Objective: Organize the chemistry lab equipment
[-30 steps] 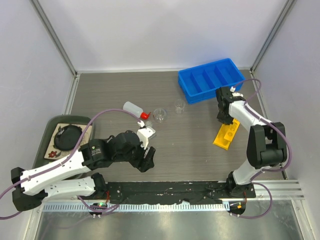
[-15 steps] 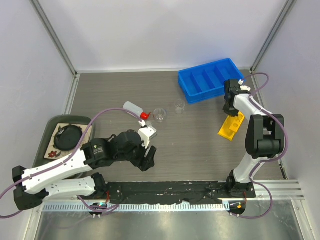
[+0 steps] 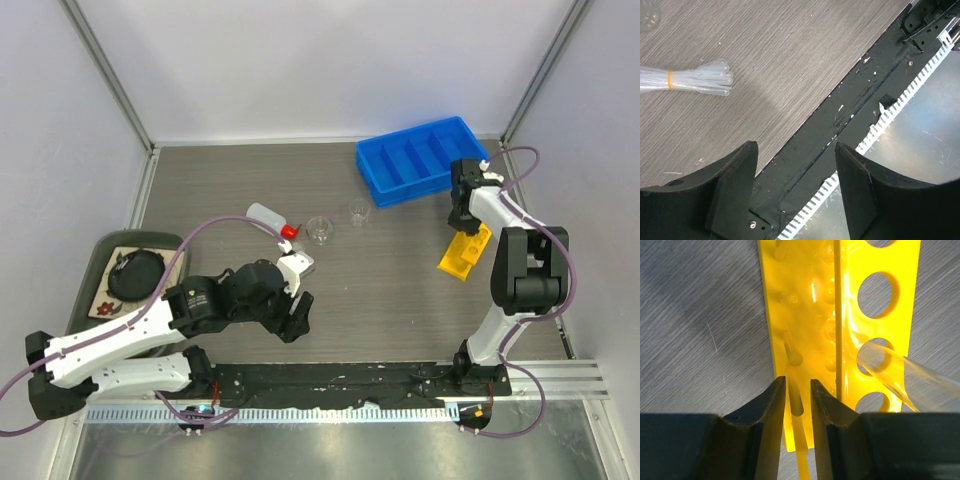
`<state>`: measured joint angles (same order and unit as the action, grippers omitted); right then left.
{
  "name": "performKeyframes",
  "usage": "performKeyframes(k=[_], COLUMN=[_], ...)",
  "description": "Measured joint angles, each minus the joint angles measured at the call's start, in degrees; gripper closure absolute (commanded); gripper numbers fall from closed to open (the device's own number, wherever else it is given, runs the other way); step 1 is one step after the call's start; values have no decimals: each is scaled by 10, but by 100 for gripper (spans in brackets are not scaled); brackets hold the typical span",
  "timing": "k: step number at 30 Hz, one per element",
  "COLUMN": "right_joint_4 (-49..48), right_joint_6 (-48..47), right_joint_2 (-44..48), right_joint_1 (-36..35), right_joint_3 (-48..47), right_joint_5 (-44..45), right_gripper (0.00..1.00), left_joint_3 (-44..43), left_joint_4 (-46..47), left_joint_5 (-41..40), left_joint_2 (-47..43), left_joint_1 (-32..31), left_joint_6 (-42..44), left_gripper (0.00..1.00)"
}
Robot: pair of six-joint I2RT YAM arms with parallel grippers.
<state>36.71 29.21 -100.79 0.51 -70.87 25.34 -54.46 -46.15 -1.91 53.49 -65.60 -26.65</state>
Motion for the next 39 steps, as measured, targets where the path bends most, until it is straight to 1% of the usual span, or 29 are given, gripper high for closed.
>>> performKeyframes(k=[3, 15, 18, 23, 27, 30, 33, 36, 39], right_joint_4=[15, 68, 90, 122, 146, 156, 158, 150, 135], right_joint_6=[0, -7, -7, -8, -15, -23, -29, -35, -39], right_joint_2=[0, 4, 12, 17, 17, 17, 13, 4, -24], right_joint_1=[0, 0, -1, -25, -70, -104, -133, -142, -139], right_joint_3=[-9, -83, -121, -197, -263, -308, -349, -372, -387], right_joint_5=[0, 2, 7, 29, 53, 64, 63, 43, 10], right_gripper=[65, 64, 64, 63, 57, 52, 47, 44, 43], left_joint_3=[0, -1, -2, -3, -11, -25, -35, -48, -67], left_joint_4=[0, 1, 1, 3, 5, 7, 12, 18, 19], left_joint_5=[0, 0, 0, 0, 0, 0, 5, 24, 43], left_joint_2=[0, 5, 8, 18, 30, 43, 55, 70, 91], left_joint_1=[0, 0, 0, 0, 3, 17, 44, 92, 146], left_joint_6=[-1, -2, -2, -4, -10, -13, -14, -13, -10], left_gripper=[33, 33, 33, 33, 33, 33, 33, 33, 32])
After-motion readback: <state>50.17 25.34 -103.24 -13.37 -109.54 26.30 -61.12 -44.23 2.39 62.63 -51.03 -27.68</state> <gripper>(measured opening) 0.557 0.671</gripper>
